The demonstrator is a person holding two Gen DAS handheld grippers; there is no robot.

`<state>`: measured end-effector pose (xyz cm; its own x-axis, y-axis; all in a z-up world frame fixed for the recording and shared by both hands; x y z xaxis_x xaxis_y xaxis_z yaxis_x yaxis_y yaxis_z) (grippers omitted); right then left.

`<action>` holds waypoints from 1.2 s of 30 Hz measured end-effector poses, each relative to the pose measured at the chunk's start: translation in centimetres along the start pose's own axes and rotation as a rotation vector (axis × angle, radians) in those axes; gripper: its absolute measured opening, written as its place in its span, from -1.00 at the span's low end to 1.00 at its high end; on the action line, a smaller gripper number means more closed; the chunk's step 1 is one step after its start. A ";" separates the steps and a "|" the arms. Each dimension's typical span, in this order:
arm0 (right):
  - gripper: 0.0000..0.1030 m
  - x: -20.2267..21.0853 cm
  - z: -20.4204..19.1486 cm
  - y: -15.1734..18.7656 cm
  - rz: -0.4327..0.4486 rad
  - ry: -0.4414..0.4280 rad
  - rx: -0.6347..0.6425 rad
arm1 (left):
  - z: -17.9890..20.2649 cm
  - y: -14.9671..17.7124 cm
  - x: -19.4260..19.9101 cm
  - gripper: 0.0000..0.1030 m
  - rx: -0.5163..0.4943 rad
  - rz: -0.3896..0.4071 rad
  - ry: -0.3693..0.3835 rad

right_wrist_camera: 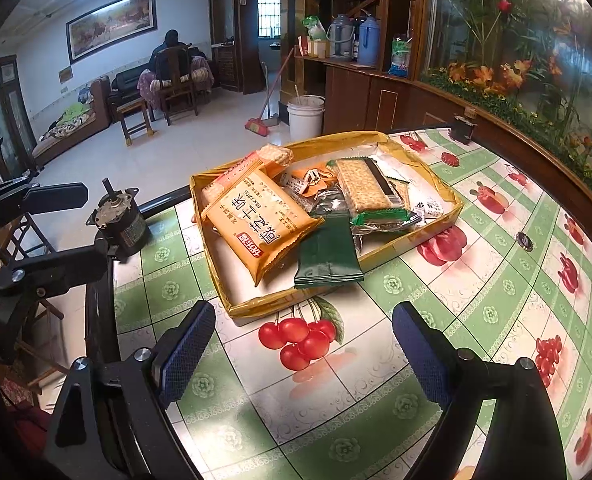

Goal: Organize snacks

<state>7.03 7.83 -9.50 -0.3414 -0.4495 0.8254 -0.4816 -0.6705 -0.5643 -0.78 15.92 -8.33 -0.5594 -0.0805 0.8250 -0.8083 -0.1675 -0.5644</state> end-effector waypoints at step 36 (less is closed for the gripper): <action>0.77 -1.8 0.1 -0.2 -0.050 0.026 0.032 | 0.2 0.9 -1.2 0.61 -0.015 -0.064 0.032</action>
<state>7.84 8.72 -10.92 -0.3381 -0.3998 0.8520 -0.4728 -0.7106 -0.5210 -0.84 15.63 -9.82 -0.5117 -0.0381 0.8583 -0.8453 -0.1565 -0.5108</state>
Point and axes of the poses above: each gripper's, at about its wrist camera, not at the fingertips, and x roughly against the way its jaws point, z to its right, y to its underside, the point moved 6 cm from there along -x, roughly the way its jaws point, and after that the axes turned 10 degrees about -z, right-handed, at the moved point
